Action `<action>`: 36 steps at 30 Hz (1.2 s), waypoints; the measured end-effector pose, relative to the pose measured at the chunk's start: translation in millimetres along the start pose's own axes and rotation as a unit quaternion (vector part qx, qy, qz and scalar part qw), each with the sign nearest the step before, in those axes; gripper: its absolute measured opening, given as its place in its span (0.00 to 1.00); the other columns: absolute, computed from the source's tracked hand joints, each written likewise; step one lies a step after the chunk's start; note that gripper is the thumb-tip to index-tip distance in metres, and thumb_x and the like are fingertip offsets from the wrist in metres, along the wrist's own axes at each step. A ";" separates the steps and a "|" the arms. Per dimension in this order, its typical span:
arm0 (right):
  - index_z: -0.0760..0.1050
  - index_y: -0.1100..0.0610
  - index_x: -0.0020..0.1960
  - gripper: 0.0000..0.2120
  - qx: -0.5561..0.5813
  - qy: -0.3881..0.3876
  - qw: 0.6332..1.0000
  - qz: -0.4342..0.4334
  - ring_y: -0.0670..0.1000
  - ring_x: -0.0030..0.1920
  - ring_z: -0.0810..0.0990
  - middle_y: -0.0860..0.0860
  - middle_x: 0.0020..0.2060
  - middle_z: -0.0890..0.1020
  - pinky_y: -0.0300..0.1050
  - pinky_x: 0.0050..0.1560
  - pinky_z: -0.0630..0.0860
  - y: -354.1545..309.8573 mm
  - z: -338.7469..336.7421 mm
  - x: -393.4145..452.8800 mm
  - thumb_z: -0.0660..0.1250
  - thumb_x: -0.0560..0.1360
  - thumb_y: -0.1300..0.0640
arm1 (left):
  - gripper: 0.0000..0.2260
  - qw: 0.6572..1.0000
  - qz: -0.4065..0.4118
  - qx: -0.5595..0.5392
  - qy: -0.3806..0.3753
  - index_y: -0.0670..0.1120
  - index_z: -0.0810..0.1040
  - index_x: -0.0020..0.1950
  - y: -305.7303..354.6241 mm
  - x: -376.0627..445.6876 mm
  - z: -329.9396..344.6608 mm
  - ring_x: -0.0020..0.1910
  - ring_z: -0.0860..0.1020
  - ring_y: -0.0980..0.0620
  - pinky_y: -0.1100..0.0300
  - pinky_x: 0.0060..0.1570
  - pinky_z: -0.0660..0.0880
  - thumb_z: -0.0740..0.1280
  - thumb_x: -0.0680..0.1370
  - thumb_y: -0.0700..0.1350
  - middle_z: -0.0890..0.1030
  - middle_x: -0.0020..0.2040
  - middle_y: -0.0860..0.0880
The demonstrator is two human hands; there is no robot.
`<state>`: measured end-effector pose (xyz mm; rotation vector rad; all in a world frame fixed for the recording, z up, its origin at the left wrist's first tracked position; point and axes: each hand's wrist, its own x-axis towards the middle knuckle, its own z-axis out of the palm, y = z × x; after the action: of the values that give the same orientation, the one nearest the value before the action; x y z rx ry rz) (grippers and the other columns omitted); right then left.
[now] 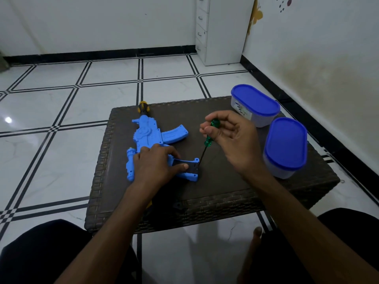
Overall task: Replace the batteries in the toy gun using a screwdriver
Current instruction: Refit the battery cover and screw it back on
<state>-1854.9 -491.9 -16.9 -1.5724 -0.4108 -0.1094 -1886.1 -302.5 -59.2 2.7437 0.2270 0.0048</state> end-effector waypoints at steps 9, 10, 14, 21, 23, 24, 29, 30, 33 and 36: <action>0.78 0.61 0.54 0.11 -0.064 -0.034 0.997 -0.037 0.47 0.48 0.85 0.52 0.44 0.84 0.40 0.49 0.82 -0.6 2.0 1.1 0.72 0.73 0.68 | 0.14 1.000 -0.004 0.011 -0.005 0.60 0.77 0.49 0.9 2.3 1.0 0.58 0.70 0.45 0.48 0.56 0.64 0.70 0.69 0.65 0.75 0.51 0.53; 0.78 0.60 0.55 0.11 -0.083 -0.041 0.994 -0.051 0.47 0.47 0.84 0.52 0.44 0.83 0.40 0.49 0.82 -1.6 2.8 0.4 0.71 0.73 0.68 | 0.14 1.000 -0.003 0.012 -0.003 0.60 0.77 0.49 0.8 2.2 1.2 0.58 0.70 0.45 0.48 0.56 0.64 0.70 0.69 0.65 0.75 0.51 0.53; 0.81 0.57 0.55 0.09 -0.206 -0.075 0.964 -0.148 0.46 0.44 0.80 0.51 0.44 0.81 0.37 0.45 0.78 -1.4 6.3 -0.8 0.69 0.76 0.64 | 0.14 1.000 0.003 0.010 0.008 0.60 0.77 0.49 0.0 1.6 2.9 0.57 0.70 0.45 0.48 0.56 0.65 0.70 0.69 0.64 0.75 0.50 0.53; 0.78 0.60 0.62 0.16 -0.201 -0.152 0.958 -0.137 0.46 0.60 0.79 0.52 0.58 0.80 0.44 0.59 0.78 -8.4 2.1 0.1 0.59 0.78 0.69 | 0.13 1.000 0.005 0.009 0.019 0.60 0.77 0.47 -1.1 2.0 4.9 0.56 0.71 0.46 0.50 0.54 0.65 0.70 0.68 0.65 0.76 0.51 0.53; 0.78 0.61 0.62 0.17 -0.194 -0.169 0.959 -0.122 0.45 0.58 0.79 0.52 0.56 0.81 0.42 0.59 0.78 -12.6 -0.1 2.8 0.60 0.78 0.71 | 0.13 1.000 0.008 0.007 0.020 0.61 0.77 0.47 -1.9 2.5 5.7 0.56 0.72 0.46 0.50 0.54 0.65 0.70 0.68 0.65 0.76 0.50 0.53; 0.78 0.60 0.62 0.16 -0.194 -0.175 0.958 -0.117 0.45 0.57 0.80 0.51 0.54 0.82 0.40 0.58 0.78 -14.0 -0.5 2.9 0.61 0.77 0.71 | 0.13 1.000 0.009 0.007 0.020 0.60 0.77 0.47 -1.9 2.6 5.9 0.56 0.71 0.46 0.49 0.55 0.66 0.70 0.68 0.65 0.76 0.50 0.53; 0.80 0.53 0.59 0.12 -0.274 -0.169 0.938 -0.131 0.46 0.48 0.79 0.47 0.46 0.79 0.41 0.50 0.77 -13.1 0.0 4.7 0.68 0.77 0.63 | 0.13 1.000 0.005 0.013 0.020 0.60 0.77 0.48 -0.1 1.9 5.4 0.57 0.70 0.46 0.50 0.54 0.64 0.70 0.69 0.65 0.75 0.50 0.53; 0.79 0.53 0.57 0.10 -0.287 -0.163 0.934 -0.136 0.46 0.46 0.78 0.47 0.46 0.78 0.42 0.49 0.77 -11.6 0.9 5.4 0.68 0.77 0.61 | 0.13 1.000 0.006 0.013 0.019 0.60 0.77 0.48 -0.2 1.6 5.7 0.56 0.70 0.46 0.50 0.54 0.64 0.70 0.69 0.65 0.74 0.50 0.54; 0.77 0.53 0.57 0.08 -0.309 -0.157 0.927 -0.144 0.46 0.48 0.77 0.47 0.48 0.78 0.45 0.48 0.75 -9.2 3.3 4.7 0.64 0.80 0.56 | 0.14 1.000 0.006 0.007 0.022 0.60 0.77 0.48 -1.2 0.5 6.3 0.56 0.71 0.46 0.50 0.55 0.64 0.70 0.69 0.65 0.75 0.50 0.54; 0.75 0.54 0.62 0.12 -0.264 -0.180 0.941 -0.108 0.47 0.54 0.79 0.47 0.55 0.80 0.44 0.53 0.75 -11.9 0.8 2.0 0.58 0.82 0.61 | 0.15 1.000 0.004 0.008 0.022 0.59 0.77 0.50 -0.8 0.1 6.4 0.57 0.70 0.46 0.50 0.55 0.64 0.70 0.69 0.65 0.75 0.52 0.53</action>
<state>-1857.1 -490.8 -5.0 -2.0817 -0.8991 -0.1059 -1885.9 -304.1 -65.4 2.7626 0.2286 0.0665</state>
